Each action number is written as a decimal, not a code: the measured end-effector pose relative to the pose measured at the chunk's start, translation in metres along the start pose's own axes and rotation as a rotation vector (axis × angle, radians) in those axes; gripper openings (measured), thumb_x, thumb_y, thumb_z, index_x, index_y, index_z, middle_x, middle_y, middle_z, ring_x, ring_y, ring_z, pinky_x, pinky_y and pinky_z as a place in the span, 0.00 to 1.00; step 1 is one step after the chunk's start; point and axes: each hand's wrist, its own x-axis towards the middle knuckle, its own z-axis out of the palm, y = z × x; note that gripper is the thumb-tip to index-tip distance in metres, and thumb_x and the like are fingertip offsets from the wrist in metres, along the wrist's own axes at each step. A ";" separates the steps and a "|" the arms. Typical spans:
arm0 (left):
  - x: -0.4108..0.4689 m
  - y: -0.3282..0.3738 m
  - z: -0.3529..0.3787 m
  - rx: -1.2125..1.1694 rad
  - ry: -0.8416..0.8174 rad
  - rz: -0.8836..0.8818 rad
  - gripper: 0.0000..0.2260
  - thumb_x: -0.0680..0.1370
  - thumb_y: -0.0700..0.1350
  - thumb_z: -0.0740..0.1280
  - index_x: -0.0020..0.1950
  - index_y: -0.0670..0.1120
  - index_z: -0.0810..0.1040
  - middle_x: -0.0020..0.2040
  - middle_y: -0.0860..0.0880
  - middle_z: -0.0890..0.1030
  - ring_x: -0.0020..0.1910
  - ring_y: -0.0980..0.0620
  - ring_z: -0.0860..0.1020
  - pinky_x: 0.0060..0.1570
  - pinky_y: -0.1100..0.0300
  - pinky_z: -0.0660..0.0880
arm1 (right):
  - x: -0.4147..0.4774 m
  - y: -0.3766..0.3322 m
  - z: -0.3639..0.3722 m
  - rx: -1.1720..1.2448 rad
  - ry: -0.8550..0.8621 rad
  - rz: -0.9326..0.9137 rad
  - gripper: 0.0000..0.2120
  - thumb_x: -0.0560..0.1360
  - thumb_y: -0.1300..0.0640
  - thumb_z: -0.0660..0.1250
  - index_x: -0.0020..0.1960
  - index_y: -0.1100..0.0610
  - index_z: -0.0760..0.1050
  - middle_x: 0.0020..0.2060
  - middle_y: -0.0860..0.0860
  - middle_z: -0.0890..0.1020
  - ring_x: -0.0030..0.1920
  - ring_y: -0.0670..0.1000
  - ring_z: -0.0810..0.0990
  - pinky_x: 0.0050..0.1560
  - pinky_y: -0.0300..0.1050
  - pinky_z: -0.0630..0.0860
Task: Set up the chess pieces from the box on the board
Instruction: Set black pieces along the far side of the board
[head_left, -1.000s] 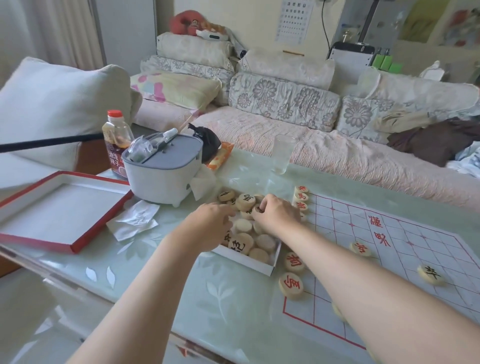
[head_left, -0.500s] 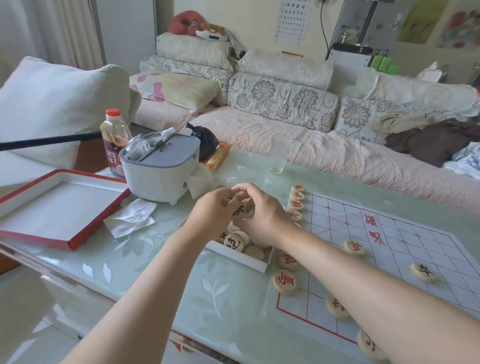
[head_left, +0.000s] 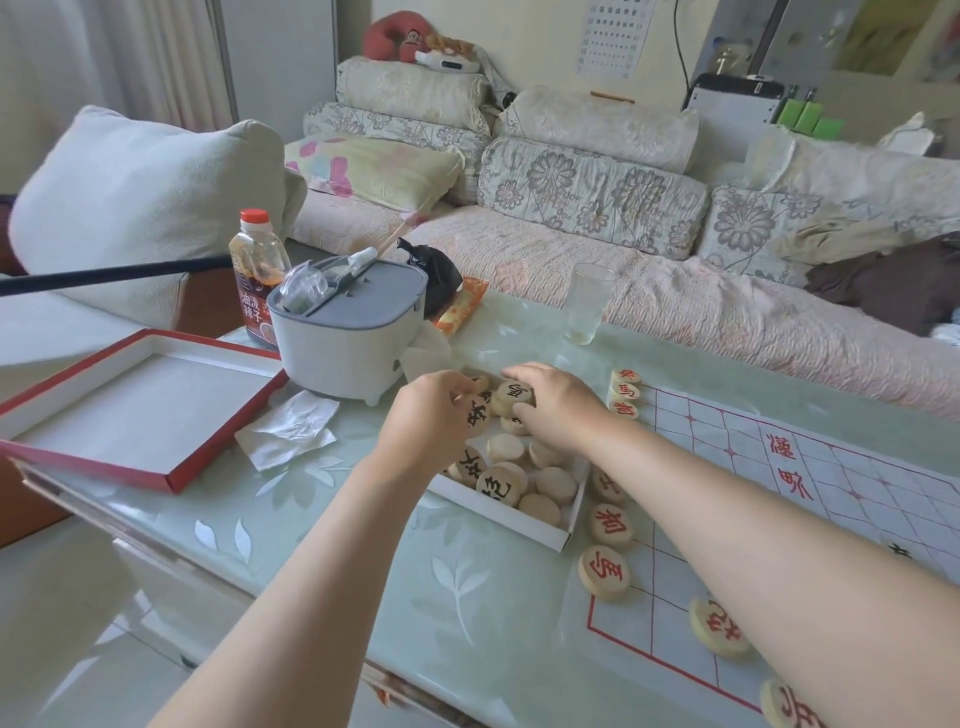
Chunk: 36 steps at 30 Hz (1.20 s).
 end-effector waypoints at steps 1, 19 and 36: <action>0.001 0.000 0.000 0.014 -0.007 0.001 0.12 0.80 0.42 0.61 0.59 0.53 0.79 0.57 0.51 0.80 0.50 0.52 0.79 0.45 0.61 0.74 | 0.002 0.000 0.002 -0.023 -0.018 0.006 0.26 0.78 0.58 0.62 0.75 0.48 0.66 0.74 0.48 0.68 0.72 0.52 0.68 0.70 0.47 0.66; -0.010 0.034 0.020 0.004 -0.219 0.089 0.15 0.77 0.42 0.63 0.62 0.54 0.76 0.51 0.51 0.81 0.40 0.53 0.78 0.31 0.61 0.75 | -0.065 0.022 -0.032 0.059 0.068 0.014 0.24 0.72 0.54 0.75 0.66 0.50 0.74 0.60 0.50 0.71 0.61 0.53 0.74 0.60 0.46 0.71; -0.093 0.158 0.133 0.004 -0.429 0.363 0.12 0.80 0.45 0.61 0.61 0.54 0.76 0.54 0.51 0.78 0.37 0.55 0.75 0.29 0.67 0.68 | -0.247 0.152 -0.104 0.149 0.102 0.418 0.21 0.71 0.40 0.73 0.59 0.44 0.70 0.52 0.42 0.76 0.49 0.45 0.77 0.48 0.45 0.74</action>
